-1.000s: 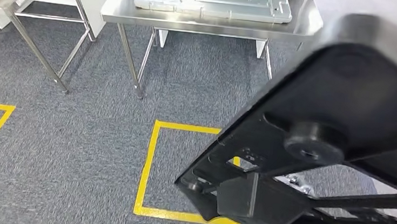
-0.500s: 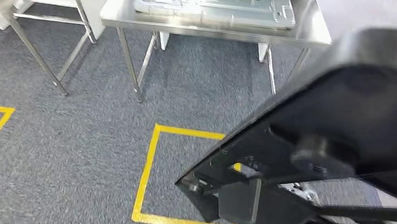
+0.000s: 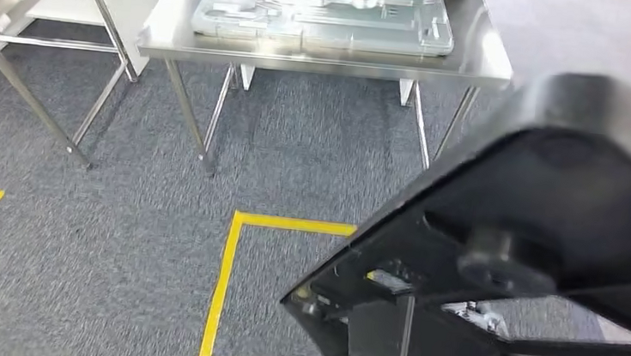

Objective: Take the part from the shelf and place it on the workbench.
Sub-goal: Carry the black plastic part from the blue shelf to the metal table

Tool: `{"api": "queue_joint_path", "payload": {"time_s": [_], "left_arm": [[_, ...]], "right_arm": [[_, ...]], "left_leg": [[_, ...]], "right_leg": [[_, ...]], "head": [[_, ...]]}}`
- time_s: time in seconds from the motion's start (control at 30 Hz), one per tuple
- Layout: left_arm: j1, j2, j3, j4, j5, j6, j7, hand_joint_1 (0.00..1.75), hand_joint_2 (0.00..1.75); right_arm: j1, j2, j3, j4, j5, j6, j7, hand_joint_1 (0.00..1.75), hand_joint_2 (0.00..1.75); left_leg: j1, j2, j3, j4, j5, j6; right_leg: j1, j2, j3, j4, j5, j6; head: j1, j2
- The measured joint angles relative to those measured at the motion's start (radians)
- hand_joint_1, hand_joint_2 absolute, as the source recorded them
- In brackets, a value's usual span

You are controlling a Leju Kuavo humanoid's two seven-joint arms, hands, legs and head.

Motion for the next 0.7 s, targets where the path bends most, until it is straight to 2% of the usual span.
{"api": "queue_joint_path", "payload": {"time_s": [0.07,0.13,0.17,0.23,0.27,0.3,0.33,0.37,0.4,0.47,0.53,0.6,0.63,0.7], "left_arm": [[0.002,-0.001,0.002,0.0,0.0,0.0,-0.001,0.0,1.75],[0.002,-0.002,0.003,0.0,0.0,0.001,-0.002,0.0,1.75],[0.001,-0.003,0.003,0.0,-0.001,0.001,-0.003,0.0,1.75],[-0.001,-0.003,0.003,0.0,-0.001,0.001,-0.004,0.0,1.75],[-0.002,-0.003,0.003,0.0,-0.002,0.001,-0.004,0.0,1.75],[-0.001,-0.003,0.003,0.0,-0.002,0.001,-0.004,0.0,1.75],[0.0,-0.004,0.003,0.0,-0.002,0.001,-0.004,0.0,1.75],[0.001,-0.005,0.003,0.0,-0.002,0.001,-0.004,0.0,1.75],[0.002,-0.006,0.003,0.0,-0.002,0.001,-0.004,0.0,1.75],[-0.001,-0.007,0.003,0.0,-0.003,0.001,-0.004,0.0,1.75],[-0.002,-0.007,0.003,0.0,-0.003,0.001,-0.004,0.0,1.75],[-0.002,-0.007,0.003,0.0,-0.003,0.001,-0.004,0.0,1.75],[-0.004,-0.007,0.003,0.0,-0.003,0.001,-0.005,0.0,1.75],[-0.006,-0.008,0.003,0.0,-0.006,0.0,-0.005,0.0,1.75]], "right_arm": [[0.007,0.0,-0.001,-0.005,0.002,-0.001,0.0,1.62,1.75],[0.01,0.0,-0.002,-0.01,0.002,-0.001,0.0,1.62,1.75],[0.011,0.0,-0.004,-0.012,0.001,-0.002,0.0,1.62,1.75],[0.015,0.0,-0.007,-0.013,0.001,-0.003,-0.001,1.62,1.75],[0.017,0.0,-0.009,-0.013,0.001,-0.003,0.0,1.62,1.75],[0.02,0.0,-0.01,-0.013,0.001,-0.003,0.0,1.62,1.75],[0.021,0.0,-0.011,-0.013,0.001,-0.003,0.0,1.62,1.75],[0.023,0.0,-0.012,-0.013,0.001,-0.003,0.0,1.62,1.75],[0.024,0.0,-0.013,-0.014,0.001,-0.003,0.0,1.62,1.75],[0.024,0.0,-0.014,-0.015,0.001,-0.003,0.0,1.62,1.75],[0.026,0.0,-0.015,-0.017,0.001,-0.003,0.0,1.62,1.75],[0.028,0.0,-0.015,-0.018,0.0,-0.003,0.0,1.62,1.75],[0.028,0.0,-0.015,-0.018,0.0,-0.003,0.0,1.62,1.75],[0.028,0.001,-0.015,-0.018,0.0,-0.002,-0.001,1.62,1.75]], "left_leg": [[0.003,-0.002,0.018,-0.016,0.011,0.009],[0.009,-0.001,0.04,-0.03,0.011,0.017],[0.01,-0.001,0.047,-0.035,0.009,0.019],[0.01,-0.001,0.055,-0.037,0.002,0.022],[0.011,-0.001,0.06,-0.037,-0.004,0.022],[0.012,-0.002,0.067,-0.037,-0.01,0.02],[0.013,-0.002,0.076,-0.037,-0.017,0.017],[0.014,-0.002,0.086,-0.037,-0.024,0.013],[0.015,-0.002,0.096,-0.037,-0.032,0.008],[0.015,-0.003,0.105,-0.038,-0.044,-0.005],[0.014,-0.002,0.107,-0.031,-0.046,-0.02],[0.016,-0.002,0.109,-0.007,-0.052,-0.031],[0.017,-0.001,0.098,0.022,-0.067,-0.035],[0.019,-0.002,0.036,0.135,-0.121,-0.041]], "right_leg": [[-0.001,0.0,0.004,0.014,-0.001,0.011],[-0.003,-0.002,-0.016,0.067,-0.019,0.021],[-0.006,-0.003,-0.045,0.117,-0.041,0.027],[-0.013,-0.004,-0.125,0.228,-0.089,0.039],[-0.017,-0.005,-0.156,0.26,-0.098,0.044],[-0.021,-0.005,-0.172,0.259,-0.085,0.048],[-0.024,-0.006,-0.169,0.224,-0.051,0.051],[-0.026,-0.008,-0.152,0.162,0.001,0.052],[-0.027,-0.01,-0.132,0.099,0.04,0.05],[-0.022,-0.014,-0.107,0.019,0.073,0.038],[-0.018,-0.012,-0.103,0.008,0.069,0.021],[-0.021,-0.009,-0.087,0.001,0.074,0.007],[-0.022,-0.01,-0.078,-0.001,0.071,0.001],[-0.021,-0.011,-0.069,-0.003,0.064,-0.008]], "head": [[0.0,0.0],[0.004,0.0],[0.005,0.0],[0.006,0.0],[0.006,0.0],[0.006,0.0],[0.006,0.0],[0.007,0.0],[0.007,0.0],[0.007,0.0],[0.006,0.0],[0.005,0.0],[0.004,0.0],[0.0,0.0]]}}
